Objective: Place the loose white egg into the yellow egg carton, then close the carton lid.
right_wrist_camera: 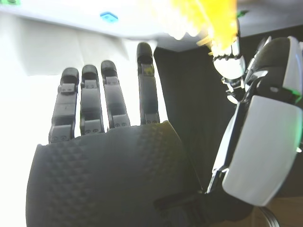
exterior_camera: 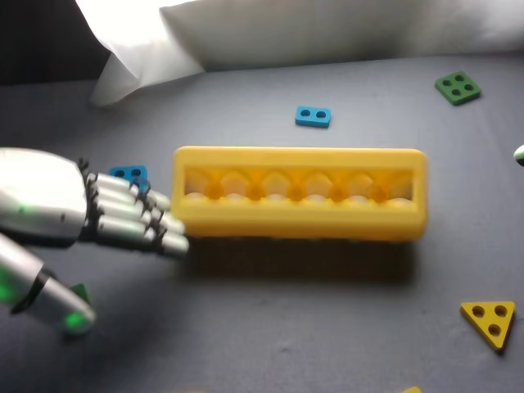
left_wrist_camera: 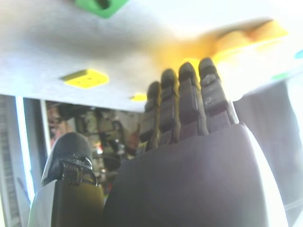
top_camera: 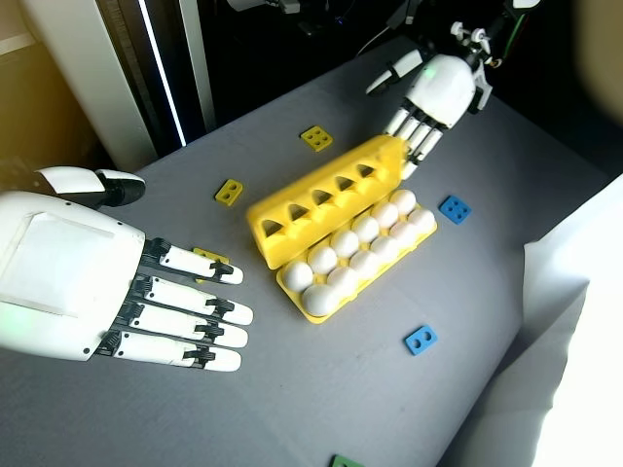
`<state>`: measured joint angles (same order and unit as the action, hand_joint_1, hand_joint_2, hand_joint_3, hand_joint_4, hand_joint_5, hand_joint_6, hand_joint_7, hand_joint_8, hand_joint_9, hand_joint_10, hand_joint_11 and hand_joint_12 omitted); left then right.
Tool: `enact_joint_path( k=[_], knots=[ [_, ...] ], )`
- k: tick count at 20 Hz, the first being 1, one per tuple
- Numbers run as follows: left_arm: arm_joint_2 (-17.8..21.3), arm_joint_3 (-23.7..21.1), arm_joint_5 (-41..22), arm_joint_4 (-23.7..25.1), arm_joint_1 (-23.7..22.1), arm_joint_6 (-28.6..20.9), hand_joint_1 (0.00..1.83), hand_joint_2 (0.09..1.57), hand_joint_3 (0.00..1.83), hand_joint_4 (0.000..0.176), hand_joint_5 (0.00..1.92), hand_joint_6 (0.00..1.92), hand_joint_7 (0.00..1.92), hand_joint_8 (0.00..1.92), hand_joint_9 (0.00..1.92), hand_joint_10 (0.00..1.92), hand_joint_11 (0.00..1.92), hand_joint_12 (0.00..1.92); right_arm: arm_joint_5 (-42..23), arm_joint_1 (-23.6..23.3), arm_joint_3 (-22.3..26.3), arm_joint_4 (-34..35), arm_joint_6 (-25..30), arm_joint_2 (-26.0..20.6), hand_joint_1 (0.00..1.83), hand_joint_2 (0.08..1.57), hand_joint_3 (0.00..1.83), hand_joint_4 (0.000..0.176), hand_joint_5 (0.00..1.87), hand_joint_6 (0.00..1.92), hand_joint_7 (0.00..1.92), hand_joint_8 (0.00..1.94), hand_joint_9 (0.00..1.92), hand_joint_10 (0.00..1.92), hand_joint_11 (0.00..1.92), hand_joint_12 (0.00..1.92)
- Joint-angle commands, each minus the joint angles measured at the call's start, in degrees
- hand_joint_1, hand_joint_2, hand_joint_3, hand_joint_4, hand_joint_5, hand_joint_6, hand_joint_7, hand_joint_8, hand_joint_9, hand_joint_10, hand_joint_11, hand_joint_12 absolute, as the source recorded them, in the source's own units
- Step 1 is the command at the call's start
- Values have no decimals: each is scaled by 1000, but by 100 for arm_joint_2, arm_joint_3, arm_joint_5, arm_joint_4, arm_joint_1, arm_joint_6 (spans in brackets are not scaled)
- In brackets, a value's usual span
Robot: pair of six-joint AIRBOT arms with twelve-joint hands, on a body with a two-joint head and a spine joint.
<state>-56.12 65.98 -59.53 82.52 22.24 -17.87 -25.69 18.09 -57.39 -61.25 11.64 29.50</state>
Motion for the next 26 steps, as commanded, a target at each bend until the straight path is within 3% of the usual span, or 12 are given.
enact_joint_path(
  k=[1,11,14,17,26],
  knots=[
    [23,40,-352,-494,-76,-5,0,1221,0,0,0,0,0,0,0,0,0,0,-282,-69,-23,240,12,-87,402,670,0,176,346,5,50,2,0,0,0,0],
    [-71,22,98,-595,-173,179,0,1183,0,0,0,0,0,0,0,0,0,0,-442,-102,-11,240,12,-84,399,674,0,176,418,17,110,11,0,0,0,0],
    [-107,-49,161,-522,-39,204,0,1202,0,0,0,0,0,0,0,0,0,0,-533,-108,4,239,12,-84,367,680,2,176,362,1,97,1,0,0,0,0],
    [-78,-52,47,-535,-50,259,0,1193,0,0,0,0,0,0,0,0,0,0,-571,-114,14,237,12,-84,406,678,0,176,419,8,153,7,0,0,0,0],
    [593,-137,-739,-772,-264,1029,0,1211,3,0,0,0,0,0,0,0,0,0,-640,-114,48,194,12,-86,358,733,10,176,513,8,204,7,17,6,0,0]
  ],
)
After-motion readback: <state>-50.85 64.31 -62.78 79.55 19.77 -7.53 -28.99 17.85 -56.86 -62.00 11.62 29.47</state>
